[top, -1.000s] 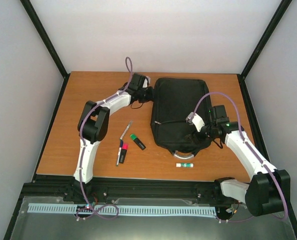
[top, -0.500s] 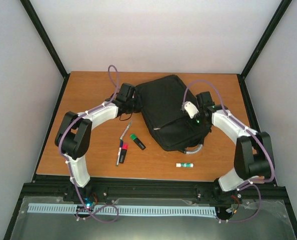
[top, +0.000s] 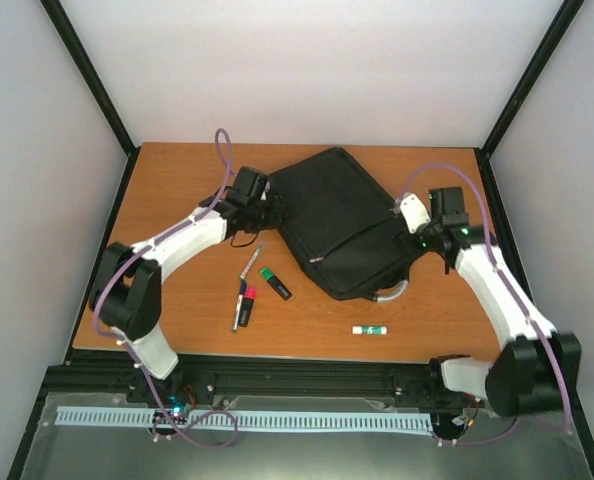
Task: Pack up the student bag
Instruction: Zip the student bag at the center of the board.
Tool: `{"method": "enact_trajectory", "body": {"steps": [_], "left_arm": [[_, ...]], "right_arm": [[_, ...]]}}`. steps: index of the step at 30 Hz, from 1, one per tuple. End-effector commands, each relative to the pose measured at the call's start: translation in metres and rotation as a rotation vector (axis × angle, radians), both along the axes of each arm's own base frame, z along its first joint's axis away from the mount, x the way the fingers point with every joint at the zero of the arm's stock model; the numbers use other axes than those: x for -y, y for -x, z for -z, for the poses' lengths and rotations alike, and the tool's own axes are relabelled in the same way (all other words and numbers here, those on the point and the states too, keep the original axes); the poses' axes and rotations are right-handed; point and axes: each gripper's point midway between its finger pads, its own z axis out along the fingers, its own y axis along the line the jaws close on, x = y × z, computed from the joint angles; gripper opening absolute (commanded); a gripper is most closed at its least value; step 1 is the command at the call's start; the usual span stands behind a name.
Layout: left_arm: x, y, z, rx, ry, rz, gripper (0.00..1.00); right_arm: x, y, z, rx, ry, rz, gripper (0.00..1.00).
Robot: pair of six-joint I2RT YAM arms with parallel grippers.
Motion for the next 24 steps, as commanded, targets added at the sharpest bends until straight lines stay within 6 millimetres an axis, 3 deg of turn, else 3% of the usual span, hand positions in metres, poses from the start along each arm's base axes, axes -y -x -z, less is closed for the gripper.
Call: {"method": "enact_trajectory", "body": {"steps": [1, 4, 6, 10, 12, 19, 22, 24], "left_arm": [[0.020, 0.027, -0.057, 0.129, -0.046, 0.141, 0.61], [0.034, 0.044, -0.057, 0.174, -0.094, 0.263, 0.70], [0.049, 0.056, -0.056, 0.201, -0.094, 0.371, 0.98], [0.083, 0.098, -0.069, 0.309, -0.113, 0.607, 1.00], [0.090, 0.110, -0.072, 0.349, -0.152, 0.655, 1.00], [0.088, 0.126, -0.049, 0.360, -0.261, 0.661, 1.00], [0.094, 0.135, -0.062, 0.443, -0.216, 0.672, 1.00], [0.082, 0.125, -0.071, 0.505, -0.282, 0.578, 1.00]], "right_arm": [[0.003, 0.046, -0.006, 0.001, 0.003, -0.064, 0.64], [-0.007, 0.078, 0.006, -0.037, -0.032, -0.158, 0.64], [-0.011, 0.092, 0.014, -0.048, -0.040, -0.209, 0.64], [-0.016, 0.109, 0.013, -0.003, -0.057, -0.274, 0.65], [-0.019, 0.112, 0.008, 0.044, -0.071, -0.291, 0.66], [-0.030, 0.121, 0.015, 0.019, -0.123, -0.344, 0.68], [-0.033, 0.122, 0.016, -0.014, -0.146, -0.350, 0.69], [-0.033, 0.122, 0.016, -0.020, -0.147, -0.344, 0.69]]}}
